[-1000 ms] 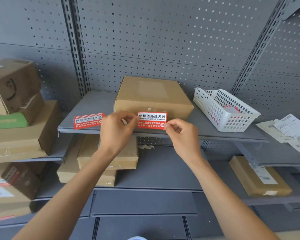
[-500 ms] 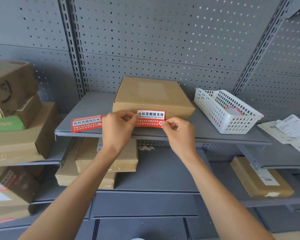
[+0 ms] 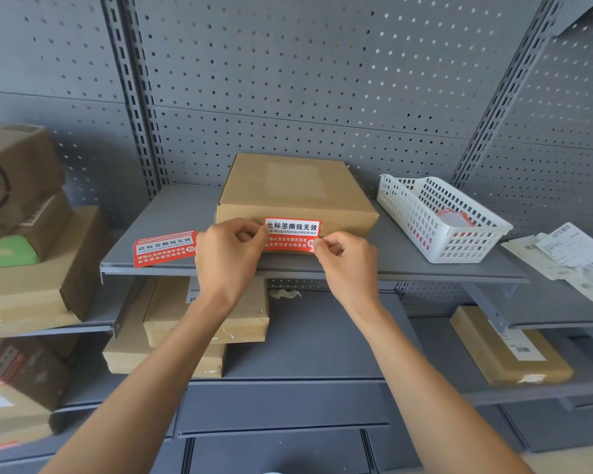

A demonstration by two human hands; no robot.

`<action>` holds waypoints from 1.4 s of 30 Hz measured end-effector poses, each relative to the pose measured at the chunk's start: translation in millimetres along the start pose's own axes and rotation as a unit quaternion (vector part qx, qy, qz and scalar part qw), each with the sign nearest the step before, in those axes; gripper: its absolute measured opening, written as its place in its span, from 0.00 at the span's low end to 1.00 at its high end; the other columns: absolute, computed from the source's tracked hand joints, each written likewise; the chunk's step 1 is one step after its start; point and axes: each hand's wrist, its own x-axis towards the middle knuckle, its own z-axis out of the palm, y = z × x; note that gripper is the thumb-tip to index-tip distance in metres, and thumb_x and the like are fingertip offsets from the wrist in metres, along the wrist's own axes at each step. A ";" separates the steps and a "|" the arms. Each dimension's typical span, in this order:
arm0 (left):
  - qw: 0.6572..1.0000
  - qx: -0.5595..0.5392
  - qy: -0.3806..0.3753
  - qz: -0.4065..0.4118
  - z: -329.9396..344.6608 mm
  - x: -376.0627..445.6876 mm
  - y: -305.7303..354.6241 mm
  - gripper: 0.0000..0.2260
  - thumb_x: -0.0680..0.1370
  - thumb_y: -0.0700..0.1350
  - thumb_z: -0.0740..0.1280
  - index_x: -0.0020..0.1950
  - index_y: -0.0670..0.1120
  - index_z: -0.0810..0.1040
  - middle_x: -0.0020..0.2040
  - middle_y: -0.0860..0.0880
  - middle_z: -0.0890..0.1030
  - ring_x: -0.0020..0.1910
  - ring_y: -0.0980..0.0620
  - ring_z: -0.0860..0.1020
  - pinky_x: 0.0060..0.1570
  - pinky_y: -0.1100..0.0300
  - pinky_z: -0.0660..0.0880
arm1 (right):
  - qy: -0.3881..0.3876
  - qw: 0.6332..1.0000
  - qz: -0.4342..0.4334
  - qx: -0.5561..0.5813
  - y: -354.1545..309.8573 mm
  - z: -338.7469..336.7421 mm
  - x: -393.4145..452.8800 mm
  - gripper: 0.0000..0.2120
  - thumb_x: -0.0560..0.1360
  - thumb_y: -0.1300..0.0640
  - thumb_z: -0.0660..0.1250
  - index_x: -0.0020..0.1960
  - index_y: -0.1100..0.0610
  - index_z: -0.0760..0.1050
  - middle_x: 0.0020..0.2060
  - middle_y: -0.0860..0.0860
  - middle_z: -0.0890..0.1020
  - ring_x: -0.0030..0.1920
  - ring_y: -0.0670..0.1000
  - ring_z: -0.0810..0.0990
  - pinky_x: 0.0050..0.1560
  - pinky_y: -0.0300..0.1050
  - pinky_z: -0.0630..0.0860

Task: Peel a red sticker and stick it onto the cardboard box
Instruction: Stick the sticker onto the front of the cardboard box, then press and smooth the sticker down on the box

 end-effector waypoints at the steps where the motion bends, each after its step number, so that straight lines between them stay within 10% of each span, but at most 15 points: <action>1: 1.000 0.002 0.001 -0.002 0.0 0.0 0.1 0.09 0.77 0.50 0.73 0.40 0.49 0.86 0.28 0.54 0.80 0.28 0.53 0.77 0.36 0.54 0.80 | 0.003 1.000 0.001 0.001 -0.3 0.7 -0.1 0.09 0.76 0.55 0.70 0.38 0.54 0.83 0.28 0.46 0.81 0.30 0.44 0.75 0.34 0.39 0.71; 20: 0.992 0.084 0.056 0.078 -11.0 -4.6 -10.5 0.10 0.76 0.53 0.76 0.45 0.49 0.80 0.37 0.52 0.81 0.37 0.51 0.79 0.38 0.48 0.80 | 0.031 0.998 -0.003 -0.051 -3.3 -3.2 -4.4 0.17 0.77 0.48 0.72 0.32 0.51 0.74 0.27 0.44 0.79 0.30 0.45 0.77 0.35 0.45 0.73; 24: 0.987 0.032 0.114 0.108 -20.8 -1.5 -20.0 0.11 0.76 0.44 0.75 0.55 0.44 0.79 0.57 0.45 0.78 0.57 0.52 0.71 0.57 0.51 0.73 | 0.142 0.987 -0.076 -0.028 1.6 -17.2 -11.1 0.08 0.75 0.54 0.74 0.45 0.56 0.76 0.42 0.48 0.78 0.40 0.50 0.75 0.44 0.44 0.72; 29: 0.997 -0.001 0.040 0.060 -17.6 8.3 -17.6 0.26 0.78 0.53 0.69 0.74 0.48 0.69 0.77 0.47 0.69 0.75 0.47 0.64 0.72 0.51 0.61 | 0.176 0.982 -0.065 -0.024 1.9 -17.0 -4.1 0.24 0.75 0.50 0.73 0.66 0.54 0.70 0.62 0.50 0.71 0.63 0.56 0.73 0.67 0.54 0.70; 33: 0.999 0.012 -0.030 0.039 -6.1 10.6 -16.6 0.32 0.78 0.61 0.66 0.79 0.53 0.63 0.82 0.49 0.62 0.80 0.47 0.60 0.75 0.40 0.61 | 0.114 0.993 -0.036 -0.006 -4.7 -5.7 1.0 0.33 0.77 0.43 0.69 0.76 0.53 0.62 0.80 0.56 0.59 0.80 0.53 0.56 0.77 0.48 0.55; 42: 0.995 0.050 -0.030 0.087 -6.4 7.0 -0.9 0.29 0.80 0.64 0.64 0.80 0.59 0.63 0.85 0.50 0.51 0.78 0.45 0.63 0.72 0.44 0.67 | 0.121 0.991 -0.040 0.039 -23.5 -3.0 4.7 0.32 0.78 0.39 0.65 0.76 0.51 0.61 0.81 0.53 0.53 0.81 0.50 0.53 0.78 0.50 0.57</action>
